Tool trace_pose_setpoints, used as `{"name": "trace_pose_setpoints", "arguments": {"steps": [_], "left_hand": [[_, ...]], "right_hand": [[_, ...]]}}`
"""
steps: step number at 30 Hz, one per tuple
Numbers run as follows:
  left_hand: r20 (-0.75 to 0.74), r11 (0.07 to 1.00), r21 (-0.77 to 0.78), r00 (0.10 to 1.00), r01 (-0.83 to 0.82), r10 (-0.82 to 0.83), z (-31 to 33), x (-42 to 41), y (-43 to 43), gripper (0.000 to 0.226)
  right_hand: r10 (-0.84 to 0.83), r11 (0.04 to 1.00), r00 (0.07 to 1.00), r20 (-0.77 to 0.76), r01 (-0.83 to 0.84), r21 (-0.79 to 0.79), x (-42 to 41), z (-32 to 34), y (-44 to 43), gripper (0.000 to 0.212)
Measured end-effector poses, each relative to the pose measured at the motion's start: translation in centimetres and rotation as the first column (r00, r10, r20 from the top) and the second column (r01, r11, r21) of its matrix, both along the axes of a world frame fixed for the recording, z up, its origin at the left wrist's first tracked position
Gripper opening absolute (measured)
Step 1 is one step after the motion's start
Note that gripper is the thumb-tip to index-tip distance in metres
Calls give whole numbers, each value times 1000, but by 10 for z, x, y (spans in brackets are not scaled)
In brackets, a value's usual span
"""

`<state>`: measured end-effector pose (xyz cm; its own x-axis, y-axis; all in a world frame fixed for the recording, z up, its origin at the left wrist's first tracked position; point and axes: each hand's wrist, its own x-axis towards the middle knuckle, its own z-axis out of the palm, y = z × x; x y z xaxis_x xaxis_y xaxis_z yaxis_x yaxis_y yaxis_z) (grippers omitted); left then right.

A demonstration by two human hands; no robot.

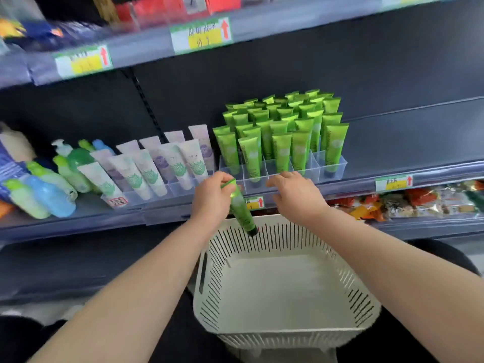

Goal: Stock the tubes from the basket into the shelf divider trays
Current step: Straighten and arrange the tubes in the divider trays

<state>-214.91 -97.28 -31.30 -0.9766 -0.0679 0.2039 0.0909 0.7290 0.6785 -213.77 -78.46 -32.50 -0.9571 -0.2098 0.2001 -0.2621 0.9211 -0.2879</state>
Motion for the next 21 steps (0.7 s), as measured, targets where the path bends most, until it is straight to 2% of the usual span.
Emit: {"name": "trace_pose_setpoints", "arguments": {"steps": [4,10,17,21], "left_hand": [[-140,999,38,990,-16,21,48,-18,2,12],[-234,996,-83,972,-35,15,89,-49,3,16],[-189,967,-250,982,-42,-6,74,-84,-1,17],[-134,970,-242,991,-27,-5,59,-98,-4,17]], "right_hand": [[17,1000,995,-97,-17,-9,-18,41,0,34],[5,999,985,-171,1,32,-54,74,-5,36],[25,995,944,-329,8,98,-90,68,-19,48],[72,989,949,-307,-27,148,-104,62,-25,45]]}}
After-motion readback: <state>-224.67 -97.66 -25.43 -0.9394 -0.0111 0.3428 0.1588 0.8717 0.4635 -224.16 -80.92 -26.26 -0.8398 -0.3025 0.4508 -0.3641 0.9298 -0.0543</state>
